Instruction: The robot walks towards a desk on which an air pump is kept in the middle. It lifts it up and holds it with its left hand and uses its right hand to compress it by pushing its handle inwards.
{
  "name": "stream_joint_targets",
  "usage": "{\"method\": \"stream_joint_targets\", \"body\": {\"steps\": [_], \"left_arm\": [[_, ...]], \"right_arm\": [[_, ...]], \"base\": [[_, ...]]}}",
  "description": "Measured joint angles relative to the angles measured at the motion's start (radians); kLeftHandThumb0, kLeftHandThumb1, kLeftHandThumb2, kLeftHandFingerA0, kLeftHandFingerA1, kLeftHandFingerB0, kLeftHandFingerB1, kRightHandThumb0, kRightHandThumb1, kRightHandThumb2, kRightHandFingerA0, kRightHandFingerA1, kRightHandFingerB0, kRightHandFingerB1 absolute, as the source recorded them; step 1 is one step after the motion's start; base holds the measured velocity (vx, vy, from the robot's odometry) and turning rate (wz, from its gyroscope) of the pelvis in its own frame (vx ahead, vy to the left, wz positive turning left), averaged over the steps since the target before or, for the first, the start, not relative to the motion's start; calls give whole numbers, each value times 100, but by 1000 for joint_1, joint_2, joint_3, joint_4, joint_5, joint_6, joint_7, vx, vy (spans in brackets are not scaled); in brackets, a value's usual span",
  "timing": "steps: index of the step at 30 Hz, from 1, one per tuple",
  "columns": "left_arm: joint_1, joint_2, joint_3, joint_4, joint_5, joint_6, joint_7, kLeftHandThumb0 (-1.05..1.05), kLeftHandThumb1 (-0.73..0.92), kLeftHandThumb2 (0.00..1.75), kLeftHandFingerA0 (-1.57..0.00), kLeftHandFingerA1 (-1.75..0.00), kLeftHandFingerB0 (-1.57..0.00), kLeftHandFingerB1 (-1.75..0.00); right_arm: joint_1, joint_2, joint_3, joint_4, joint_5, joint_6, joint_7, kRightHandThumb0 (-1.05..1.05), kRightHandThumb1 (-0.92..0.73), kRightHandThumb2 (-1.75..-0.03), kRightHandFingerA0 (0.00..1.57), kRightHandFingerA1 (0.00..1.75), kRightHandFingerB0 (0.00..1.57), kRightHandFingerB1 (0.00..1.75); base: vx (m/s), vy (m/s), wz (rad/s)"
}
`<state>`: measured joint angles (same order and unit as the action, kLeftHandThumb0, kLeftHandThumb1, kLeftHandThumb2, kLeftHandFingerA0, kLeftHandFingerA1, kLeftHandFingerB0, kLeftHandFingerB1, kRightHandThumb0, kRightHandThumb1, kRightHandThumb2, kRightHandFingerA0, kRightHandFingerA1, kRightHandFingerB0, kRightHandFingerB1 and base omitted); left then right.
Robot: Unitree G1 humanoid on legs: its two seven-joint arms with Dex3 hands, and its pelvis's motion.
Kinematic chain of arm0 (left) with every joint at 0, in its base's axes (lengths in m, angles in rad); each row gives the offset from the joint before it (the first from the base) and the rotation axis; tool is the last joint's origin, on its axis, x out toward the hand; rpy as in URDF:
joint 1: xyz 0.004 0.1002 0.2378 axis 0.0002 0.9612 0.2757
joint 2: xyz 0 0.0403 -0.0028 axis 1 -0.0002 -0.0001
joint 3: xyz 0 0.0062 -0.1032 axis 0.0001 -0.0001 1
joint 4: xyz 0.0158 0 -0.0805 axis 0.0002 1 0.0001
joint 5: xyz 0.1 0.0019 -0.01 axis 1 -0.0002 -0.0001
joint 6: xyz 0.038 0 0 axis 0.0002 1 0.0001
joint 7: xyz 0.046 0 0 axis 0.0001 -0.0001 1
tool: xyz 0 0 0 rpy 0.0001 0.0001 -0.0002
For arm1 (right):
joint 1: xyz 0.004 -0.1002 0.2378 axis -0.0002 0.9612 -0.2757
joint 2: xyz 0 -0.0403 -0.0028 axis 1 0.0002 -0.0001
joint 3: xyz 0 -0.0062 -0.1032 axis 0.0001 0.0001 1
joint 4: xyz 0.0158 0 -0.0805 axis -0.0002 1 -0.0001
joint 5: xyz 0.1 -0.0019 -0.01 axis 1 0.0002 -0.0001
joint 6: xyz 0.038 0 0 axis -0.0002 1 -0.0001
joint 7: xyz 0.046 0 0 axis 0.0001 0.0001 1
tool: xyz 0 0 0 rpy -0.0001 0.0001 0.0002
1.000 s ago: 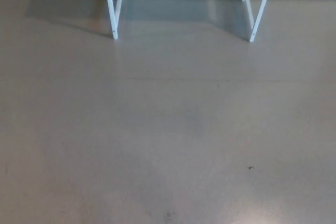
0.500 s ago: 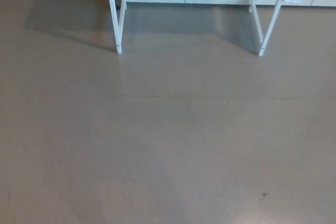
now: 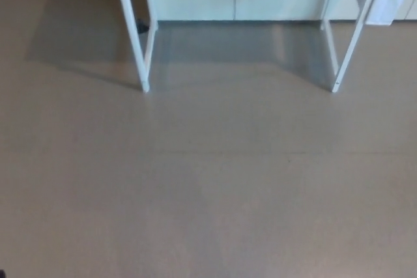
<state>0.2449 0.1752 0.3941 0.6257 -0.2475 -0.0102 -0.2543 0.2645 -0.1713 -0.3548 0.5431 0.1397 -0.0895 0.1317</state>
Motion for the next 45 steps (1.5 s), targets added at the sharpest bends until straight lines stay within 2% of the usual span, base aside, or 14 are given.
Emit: {"method": "stream_joint_targets", "body": {"steps": [6, 11, 17, 18, 27, 28, 33, 34, 35, 41, 43, 44, 45], "left_arm": [[10, 25, -10, 9, 6, -29, -3, -15, 69, 60, -49, -44, -36, -36], [40, 25, -18, 40, 8, -67, -10, -14, 72, 60, -49, -46, -35, -36], [60, 26, -19, 76, 8, -90, -17, -16, 70, 60, -47, -46, -34, -36], [56, 23, -25, 79, 8, -98, -20, -18, 65, 59, -51, -45, -36, -36], [87, 20, -56, 45, 28, -121, -9, -21, 65, 59, -52, -44, -36, -35], [87, 20, -56, 45, 28, -121, -9, -29, 55, 67, -48, -48, -34, -41], [80, 22, -75, 37, 45, -122, 2, -29, 56, 67, -47, -49, -35, -42], [69, 31, -76, 28, 48, -131, 3, -19, 68, 60, -50, -44, -37, -36], [67, 32, -77, 28, 49, -132, 3, -18, 69, 60, -50, -45, -37, -36], [43, 40, -78, 19, 48, -135, -1, -18, 69, 60, -51, -45, -40, -37], [40, 41, -78, 21, 48, -135, 0, -24, 64, 67, -47, -48, -38, -41], [38, 41, -78, 23, 48, -135, 0, -17, 68, 60, -50, -45, -38, -37], [34, 44, -78, 32, 48, -134, 0, -17, 68, 60, -50, -45, -38, -37]], "right_arm": [[5, -2, 22, 2, -11, -16, 2, -30, -71, -60, 66, 45, 49, 39], [31, -2, 33, 26, -20, -28, 2, -41, -64, -58, 71, 48, 51, 40], [49, -4, 39, 41, -24, -50, 2, -39, -66, -60, 71, 48, 51, 41], [56, -3, 45, 29, -28, -51, 0, -40, -65, -58, 74, 47, 52, 40], [52, -26, 46, 36, -37, -76, -9, -39, -66, -59, 73, 47, 52, 40], [52, -26, 46, 36, -37, -76, -9, -39, -65, -58, 74, 48, 53, 41], [64, -26, 50, 32, -41, -78, -16, -40, -65, -58, 75, 48, 55, 41], [45, -24, 57, 33, -44, -81, -17, -40, -65, -58, 77, 48, 55, 41], [42, -25, 58, 35, -45, -82, -18, -38, -65, -58, 77, 48, 55, 41], [38, -25, 59, 41, -48, -82, -23, -39, -66, -58, 78, 48, 57, 41], [37, -25, 59, 48, -50, -83, -25, -39, -64, -58, 82, 49, 57, 42], [36, -25, 59, 54, -51, -85, -25, -38, -65, -58, 81, 50, 56, 42], [40, -25, 59, 60, -52, -86, -27, -38, -65, -58, 81, 50, 56, 42]], "base": [[484, 255, -20], [390, 99, 8], [433, -64, 24], [586, -82, 73], [456, -98, 0], [376, 25, -24], [517, 121, -27], [536, 93, -37], [536, 93, -11], [447, 129, 2], [351, 82, 15], [345, 40, 25], [377, -45, 33]]}}
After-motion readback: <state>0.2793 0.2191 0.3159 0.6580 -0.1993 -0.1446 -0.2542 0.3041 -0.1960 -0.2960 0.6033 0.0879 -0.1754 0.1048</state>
